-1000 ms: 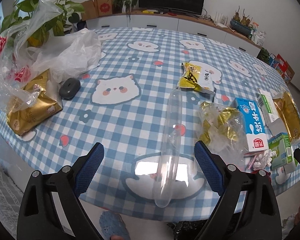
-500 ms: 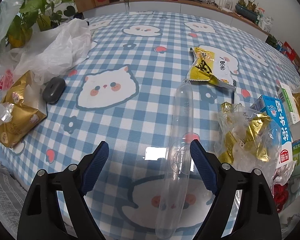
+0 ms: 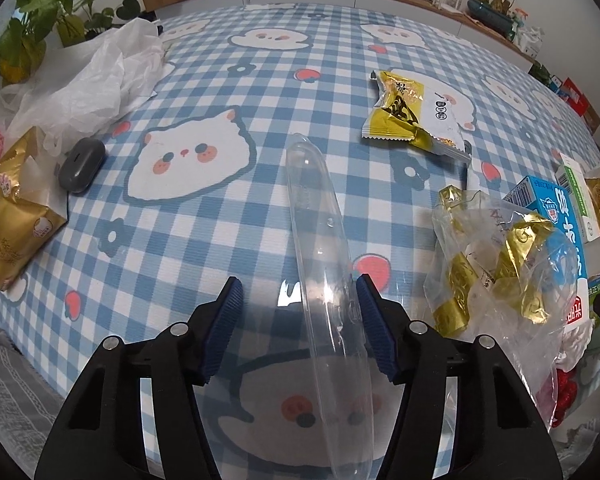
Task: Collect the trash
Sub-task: 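Grasp the clear plastic tube with the left tool while the right tool grasps the green medicine box, then carry the clear tube and green box with both tools over the black bin, then open the right tool to drop the green box into the bin, then lower the clear tube into the bin and open the left tool, then move both tools back over the table toward the remaining trash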
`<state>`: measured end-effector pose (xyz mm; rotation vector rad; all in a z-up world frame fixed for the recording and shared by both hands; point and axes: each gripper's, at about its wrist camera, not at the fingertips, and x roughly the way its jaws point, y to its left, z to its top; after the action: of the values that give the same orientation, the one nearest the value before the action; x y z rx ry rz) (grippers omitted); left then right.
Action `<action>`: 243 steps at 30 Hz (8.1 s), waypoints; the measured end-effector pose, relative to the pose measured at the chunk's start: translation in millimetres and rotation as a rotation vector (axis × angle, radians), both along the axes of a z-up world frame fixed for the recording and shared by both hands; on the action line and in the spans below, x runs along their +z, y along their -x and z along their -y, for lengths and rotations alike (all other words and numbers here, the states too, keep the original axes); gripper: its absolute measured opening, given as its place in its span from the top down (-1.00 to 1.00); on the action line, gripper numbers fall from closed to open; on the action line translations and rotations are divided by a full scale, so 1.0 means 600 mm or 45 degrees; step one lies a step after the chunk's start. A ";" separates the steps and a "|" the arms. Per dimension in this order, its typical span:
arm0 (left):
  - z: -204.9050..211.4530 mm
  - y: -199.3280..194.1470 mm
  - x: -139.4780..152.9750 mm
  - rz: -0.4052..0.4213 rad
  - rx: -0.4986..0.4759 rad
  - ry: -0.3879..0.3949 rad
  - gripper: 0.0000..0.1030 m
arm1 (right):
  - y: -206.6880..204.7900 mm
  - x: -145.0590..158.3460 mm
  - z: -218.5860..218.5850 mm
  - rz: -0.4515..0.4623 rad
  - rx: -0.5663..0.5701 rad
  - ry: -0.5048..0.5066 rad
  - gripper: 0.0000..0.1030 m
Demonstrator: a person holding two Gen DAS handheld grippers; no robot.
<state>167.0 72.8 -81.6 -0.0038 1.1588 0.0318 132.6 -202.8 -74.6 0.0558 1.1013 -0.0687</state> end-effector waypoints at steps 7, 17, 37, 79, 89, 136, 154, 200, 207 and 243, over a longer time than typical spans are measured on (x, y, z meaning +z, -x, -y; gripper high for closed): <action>-0.002 0.001 0.002 -0.008 0.032 -0.014 0.26 | -0.001 -0.001 0.000 0.002 -0.001 -0.010 0.11; -0.001 0.011 0.015 0.012 0.023 -0.007 0.51 | 0.002 0.013 0.004 0.036 -0.008 -0.013 0.13; 0.047 0.131 0.131 0.203 -0.052 0.024 0.51 | 0.071 0.124 -0.007 0.232 0.026 -0.025 0.14; 0.066 0.442 0.021 0.099 -0.084 0.097 0.51 | 0.336 0.066 -0.062 0.179 0.089 -0.021 0.14; 0.051 0.457 -0.074 0.039 -0.051 0.065 0.51 | 0.357 -0.047 -0.071 0.073 0.091 0.019 0.14; 0.078 0.414 -0.242 -0.126 -0.045 0.034 0.51 | 0.347 -0.305 -0.085 -0.145 0.080 -0.035 -0.72; 0.234 0.412 -0.187 -0.137 -0.205 0.023 0.51 | 0.365 -0.204 0.091 -0.071 -0.044 0.040 -0.85; 0.430 0.407 -0.320 -0.219 -0.390 -0.036 -0.05 | 0.385 -0.285 0.256 -0.203 -0.235 0.077 -0.85; 0.415 0.404 -0.280 -0.139 -0.379 -0.025 -0.69 | 0.377 -0.256 0.241 -0.160 -0.200 0.083 -0.85; 0.185 0.319 0.038 0.141 -0.136 0.045 -0.86 | 0.306 0.037 0.121 0.260 -0.070 0.104 -0.85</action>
<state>-24.4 -38.3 -58.9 0.0250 1.0475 -0.0824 -51.0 -275.6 -52.5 0.0190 0.8922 -0.1542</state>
